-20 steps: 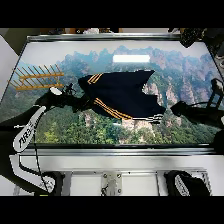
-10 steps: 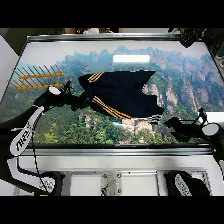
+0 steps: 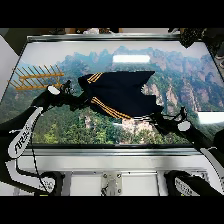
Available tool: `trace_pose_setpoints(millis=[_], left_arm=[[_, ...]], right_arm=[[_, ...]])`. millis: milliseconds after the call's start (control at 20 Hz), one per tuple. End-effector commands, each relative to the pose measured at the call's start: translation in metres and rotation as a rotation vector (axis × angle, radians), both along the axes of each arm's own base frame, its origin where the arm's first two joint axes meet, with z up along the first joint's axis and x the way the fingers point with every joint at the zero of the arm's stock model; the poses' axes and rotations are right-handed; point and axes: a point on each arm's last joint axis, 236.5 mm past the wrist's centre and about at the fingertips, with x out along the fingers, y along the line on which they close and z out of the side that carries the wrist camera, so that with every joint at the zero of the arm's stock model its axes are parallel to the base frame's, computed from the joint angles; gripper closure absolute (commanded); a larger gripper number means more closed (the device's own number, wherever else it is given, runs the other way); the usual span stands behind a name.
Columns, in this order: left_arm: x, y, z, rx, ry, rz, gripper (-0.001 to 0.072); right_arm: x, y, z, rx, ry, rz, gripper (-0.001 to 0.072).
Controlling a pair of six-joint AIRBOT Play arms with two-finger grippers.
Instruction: Fold the clothes and pants, and hang the long-sleeved shirts on hangers.
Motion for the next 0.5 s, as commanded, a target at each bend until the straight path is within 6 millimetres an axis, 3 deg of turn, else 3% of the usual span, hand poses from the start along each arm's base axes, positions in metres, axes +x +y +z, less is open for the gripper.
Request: trace_pose_setpoints(millis=[0, 100, 200, 250, 350, 450], left_arm=[[-0.003, 0.001, -0.001, 0.005, 0.006, -0.009, 0.0685], [-0.002, 0.001, -0.001, 0.005, 0.006, -0.009, 0.0685], [-0.003, 0.001, -0.001, 0.005, 0.008, -0.011, 0.0685], [-0.003, 0.001, -0.001, 0.004, 0.009, -0.012, 0.0685], [0.000, 0.004, 0.009, 0.002, -0.013, -0.002, 0.0685], [0.010, 0.012, 0.046, -0.002, -0.098, 0.012, 0.0685]], right_arm=[[0.010, -0.005, -0.009, -0.044, -0.029, -0.017, 0.0069], [0.012, -0.007, -0.008, -0.070, -0.048, 0.005, 0.0409], [0.016, -0.011, -0.005, -0.088, -0.069, 0.007, 0.0567], [0.018, -0.011, -0.002, -0.102, -0.080, 0.029, 0.0704], [0.031, -0.009, 0.018, -0.148, -0.149, 0.110, 0.0708], [0.057, -0.013, 0.069, -0.203, -0.279, 0.198, 0.0709]])
